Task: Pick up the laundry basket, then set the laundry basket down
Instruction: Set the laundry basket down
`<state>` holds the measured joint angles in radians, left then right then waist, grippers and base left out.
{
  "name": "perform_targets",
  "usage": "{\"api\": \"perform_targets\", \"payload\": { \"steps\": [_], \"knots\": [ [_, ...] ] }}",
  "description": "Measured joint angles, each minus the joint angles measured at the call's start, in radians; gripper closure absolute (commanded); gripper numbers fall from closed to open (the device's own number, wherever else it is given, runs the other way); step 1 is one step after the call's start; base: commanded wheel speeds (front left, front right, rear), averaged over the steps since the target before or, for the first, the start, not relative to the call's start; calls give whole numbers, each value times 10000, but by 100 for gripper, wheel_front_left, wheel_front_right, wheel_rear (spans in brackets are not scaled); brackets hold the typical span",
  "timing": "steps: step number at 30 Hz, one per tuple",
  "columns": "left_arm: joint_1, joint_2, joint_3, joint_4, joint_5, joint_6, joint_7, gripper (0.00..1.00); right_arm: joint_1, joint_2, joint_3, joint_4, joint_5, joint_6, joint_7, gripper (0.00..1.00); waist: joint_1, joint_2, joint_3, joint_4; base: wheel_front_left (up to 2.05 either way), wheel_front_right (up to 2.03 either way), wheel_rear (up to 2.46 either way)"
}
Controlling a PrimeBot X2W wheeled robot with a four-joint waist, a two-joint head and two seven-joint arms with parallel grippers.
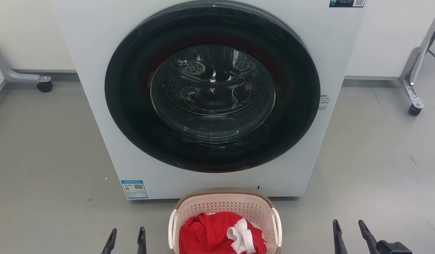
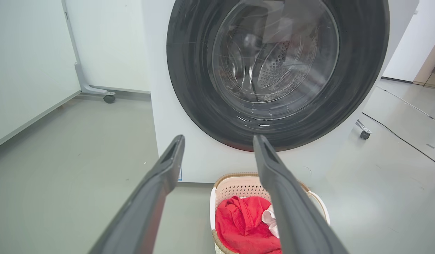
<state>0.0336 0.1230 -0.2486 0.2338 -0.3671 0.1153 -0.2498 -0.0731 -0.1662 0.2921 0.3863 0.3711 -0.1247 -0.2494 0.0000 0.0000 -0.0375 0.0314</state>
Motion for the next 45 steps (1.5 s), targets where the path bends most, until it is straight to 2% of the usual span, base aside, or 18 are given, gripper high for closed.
{"api": "perform_targets", "payload": {
  "steps": [15, 45],
  "knots": [
    [619, -19, 295, -997, 541, 50, 0, 0, 1126, 437, -750, -1916, -1346, 0, 0, 0, 0, 0, 58, -53, 0, 0, 0],
    [949, -71, 328, -1034, 598, 63, 0, 0, 1663, 671, -1179, -2546, -2159, 0, 0, 0, 0, 0, 43, -4, 0, 0, 0]
  ]
}}
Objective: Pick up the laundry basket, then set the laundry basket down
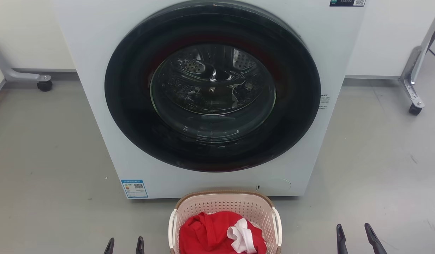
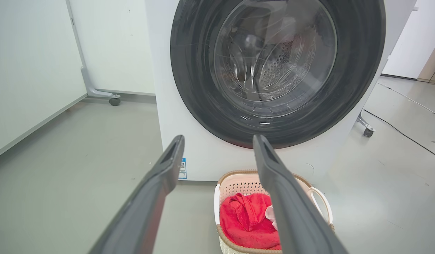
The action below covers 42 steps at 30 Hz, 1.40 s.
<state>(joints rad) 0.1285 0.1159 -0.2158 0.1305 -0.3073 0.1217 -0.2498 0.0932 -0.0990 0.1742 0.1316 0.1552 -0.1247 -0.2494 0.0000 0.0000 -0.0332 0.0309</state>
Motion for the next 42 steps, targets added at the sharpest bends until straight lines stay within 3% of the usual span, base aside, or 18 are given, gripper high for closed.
{"api": "perform_targets", "payload": {
  "steps": [4, 5, 13, 42],
  "knots": [
    [0, -8, -4, 10, 0, -4, 0, 0, 12, 8, -36, -44, -65, 0, 0, 0, 0, 0, 1, 3, 0, 0, 0],
    [3, -10, -12, 38, 0, 2, 4, 100, 14, 13, -31, -15, -65, 2, 12, 100, 0, 0, 2, 4, 0, 0, 0],
    [132, -75, 63, 477, -176, -75, 111, 100, 188, 105, -86, 435, 138, 84, 111, 100, 0, 0, 14, -7, 0, 0, 0],
    [-384, -255, 995, 851, -4102, -742, 1266, 100, -323, 244, -1035, 859, 4577, 771, 1262, 100, 0, 0, 115, -103, 0, 0, 0]
  ]
}}
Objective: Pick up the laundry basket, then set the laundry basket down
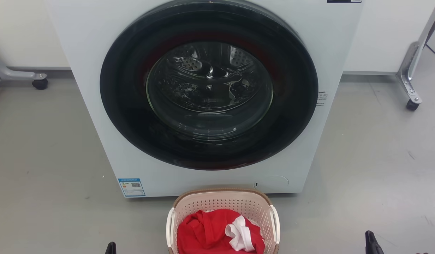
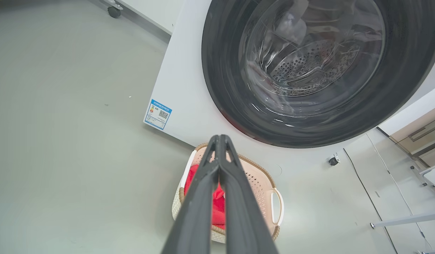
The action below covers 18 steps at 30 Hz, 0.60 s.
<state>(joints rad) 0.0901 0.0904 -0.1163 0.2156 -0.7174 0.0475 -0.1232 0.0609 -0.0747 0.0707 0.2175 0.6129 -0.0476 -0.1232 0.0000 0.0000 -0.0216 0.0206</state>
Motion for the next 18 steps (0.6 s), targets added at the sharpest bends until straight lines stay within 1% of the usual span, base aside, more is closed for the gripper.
{"api": "perform_targets", "payload": {
  "steps": [18],
  "knots": [
    [-452, -128, 550, 215, -2357, -485, 635, 100, -366, 96, -560, 213, 2677, 462, 660, 100, 0, 0, 63, -56, 0, 0, 0]
  ]
}}
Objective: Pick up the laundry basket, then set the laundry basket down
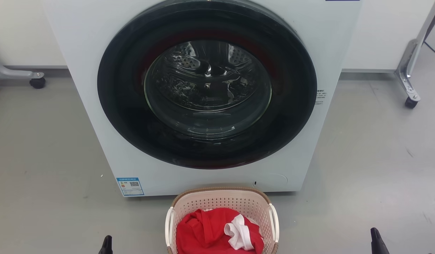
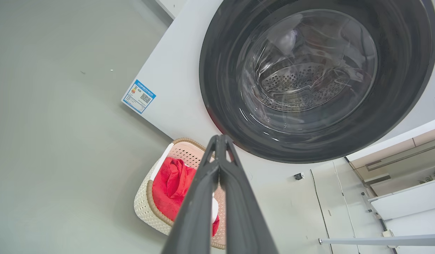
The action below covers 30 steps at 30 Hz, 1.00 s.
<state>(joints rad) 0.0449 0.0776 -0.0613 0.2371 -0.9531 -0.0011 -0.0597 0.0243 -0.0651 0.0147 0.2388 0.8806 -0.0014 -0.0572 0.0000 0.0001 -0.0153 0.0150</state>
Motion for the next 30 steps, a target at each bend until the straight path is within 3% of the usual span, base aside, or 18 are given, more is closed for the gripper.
{"api": "perform_targets", "payload": {
  "steps": [30],
  "knots": [
    [-743, -203, 957, 385, -4065, -713, 1120, 100, -673, 138, -941, 387, 4523, 755, 1095, 100, 0, 0, 109, -96, 0, 0, 0]
  ]
}}
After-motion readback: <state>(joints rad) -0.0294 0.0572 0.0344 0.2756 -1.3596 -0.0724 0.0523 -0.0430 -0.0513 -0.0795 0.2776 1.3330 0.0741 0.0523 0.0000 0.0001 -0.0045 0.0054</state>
